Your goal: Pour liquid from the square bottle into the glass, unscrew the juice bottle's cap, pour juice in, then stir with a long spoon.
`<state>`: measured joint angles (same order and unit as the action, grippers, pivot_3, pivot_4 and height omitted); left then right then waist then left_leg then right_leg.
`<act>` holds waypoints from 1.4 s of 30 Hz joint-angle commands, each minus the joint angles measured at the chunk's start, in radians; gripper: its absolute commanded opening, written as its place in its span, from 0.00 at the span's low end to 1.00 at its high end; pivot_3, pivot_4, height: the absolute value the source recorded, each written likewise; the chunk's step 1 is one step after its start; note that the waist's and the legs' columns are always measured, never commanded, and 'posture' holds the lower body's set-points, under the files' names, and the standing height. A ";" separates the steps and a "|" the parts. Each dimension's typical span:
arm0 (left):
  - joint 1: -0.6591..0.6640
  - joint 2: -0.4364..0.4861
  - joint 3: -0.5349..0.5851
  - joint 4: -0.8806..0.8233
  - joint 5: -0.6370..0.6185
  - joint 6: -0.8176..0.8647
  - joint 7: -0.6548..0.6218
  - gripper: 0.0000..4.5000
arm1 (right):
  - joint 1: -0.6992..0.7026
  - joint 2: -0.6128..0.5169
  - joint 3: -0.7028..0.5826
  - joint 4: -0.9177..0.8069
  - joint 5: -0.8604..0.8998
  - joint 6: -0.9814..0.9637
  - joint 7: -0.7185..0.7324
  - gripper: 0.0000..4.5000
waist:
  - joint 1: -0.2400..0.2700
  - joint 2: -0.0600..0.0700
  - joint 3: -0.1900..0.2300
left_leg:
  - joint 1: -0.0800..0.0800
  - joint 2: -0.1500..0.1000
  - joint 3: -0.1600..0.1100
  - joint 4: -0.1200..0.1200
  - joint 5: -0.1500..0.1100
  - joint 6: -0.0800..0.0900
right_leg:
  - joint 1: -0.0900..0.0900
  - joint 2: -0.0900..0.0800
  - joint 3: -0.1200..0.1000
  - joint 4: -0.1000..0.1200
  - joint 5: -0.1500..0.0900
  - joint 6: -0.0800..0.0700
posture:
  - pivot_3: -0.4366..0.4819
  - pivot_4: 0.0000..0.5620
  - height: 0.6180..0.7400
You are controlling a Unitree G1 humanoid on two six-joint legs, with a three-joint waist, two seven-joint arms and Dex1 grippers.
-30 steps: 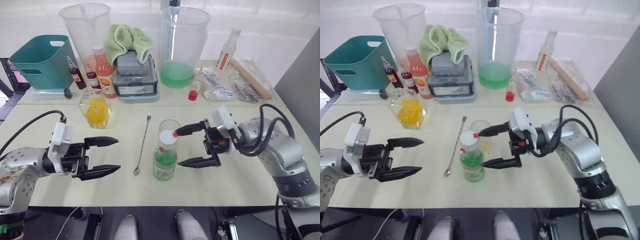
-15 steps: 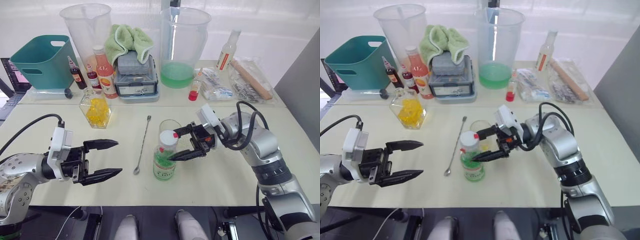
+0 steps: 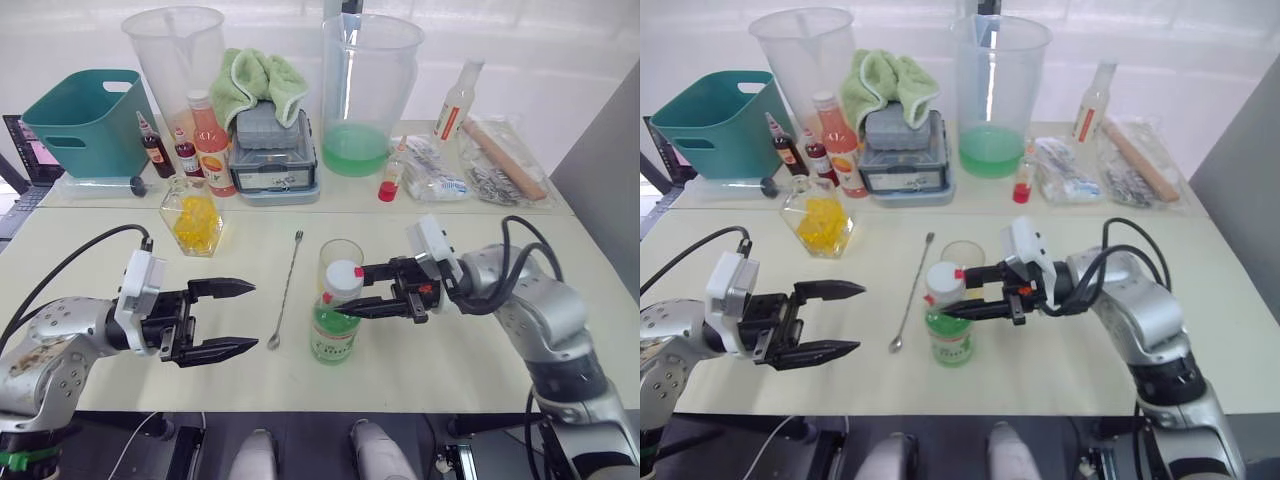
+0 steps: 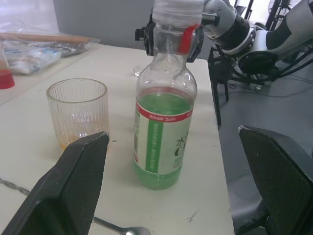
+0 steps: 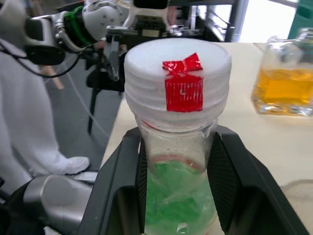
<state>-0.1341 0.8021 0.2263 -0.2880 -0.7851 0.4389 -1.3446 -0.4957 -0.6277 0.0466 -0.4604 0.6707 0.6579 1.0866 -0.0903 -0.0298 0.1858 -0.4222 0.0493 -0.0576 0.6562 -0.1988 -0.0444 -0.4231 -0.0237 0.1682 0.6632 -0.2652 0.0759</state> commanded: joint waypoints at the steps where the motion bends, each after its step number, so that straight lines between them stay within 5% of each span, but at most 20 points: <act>1: -0.052 -0.006 -0.040 0.037 0.011 -0.022 -0.047 1.00 | 0.041 0.032 -0.097 -0.157 0.100 0.069 -0.184 0.27 | 0.000 0.000 0.000 | 0.000 0.000 0.000 0.000 0.000 0.000 | 0.000 0.000 0.000 0.000 0.000 0.000 | 0.48 0.27 0.90; 16: -0.279 -0.045 -0.174 0.220 0.078 -0.035 -0.163 1.00 | 0.282 0.074 -0.057 -0.409 0.035 0.087 -0.540 0.27 | -0.002 0.000 0.000 | 0.000 0.000 0.000 0.000 0.000 0.000 | 0.000 0.000 0.000 0.000 0.000 0.000 | 0.48 0.27 0.90; 33: -0.255 -0.013 -0.143 0.166 0.064 0.002 -0.140 1.00 | 0.277 0.065 0.016 -0.389 0.065 0.116 -0.541 0.27 | -0.003 0.000 0.000 | 0.000 0.000 0.000 0.000 0.000 0.000 | 0.000 0.000 0.000 0.000 0.000 0.000 | 0.48 0.27 0.90; 35: -0.253 -0.008 -0.139 0.159 0.062 0.007 -0.134 1.00 | 0.257 0.062 0.004 -0.374 0.087 0.128 -0.537 0.50 | -0.002 -0.001 0.000 | 0.000 0.000 0.000 0.000 0.000 0.000 | 0.001 0.000 0.000 0.000 0.000 0.000 | 0.48 0.27 0.90; 42: -0.244 0.014 -0.112 0.147 0.056 0.016 -0.125 1.00 | 0.186 -0.034 -0.088 -0.313 0.150 0.127 -0.454 0.99 | -0.002 0.000 0.000 | 0.000 0.000 0.000 0.000 0.000 0.000 | 0.001 0.000 0.000 0.000 0.000 0.000 | 0.48 0.27 0.90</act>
<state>-0.3838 0.7971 0.0725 -0.1102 -0.7095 0.4580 -1.4717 -0.2937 -0.6287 0.0270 -0.7712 0.7901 0.7977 0.5928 -0.0926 -0.0303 0.1856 -0.4225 0.0493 -0.0579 0.6564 -0.1987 -0.0443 -0.4225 -0.0234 0.1686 0.6628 -0.2653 0.0760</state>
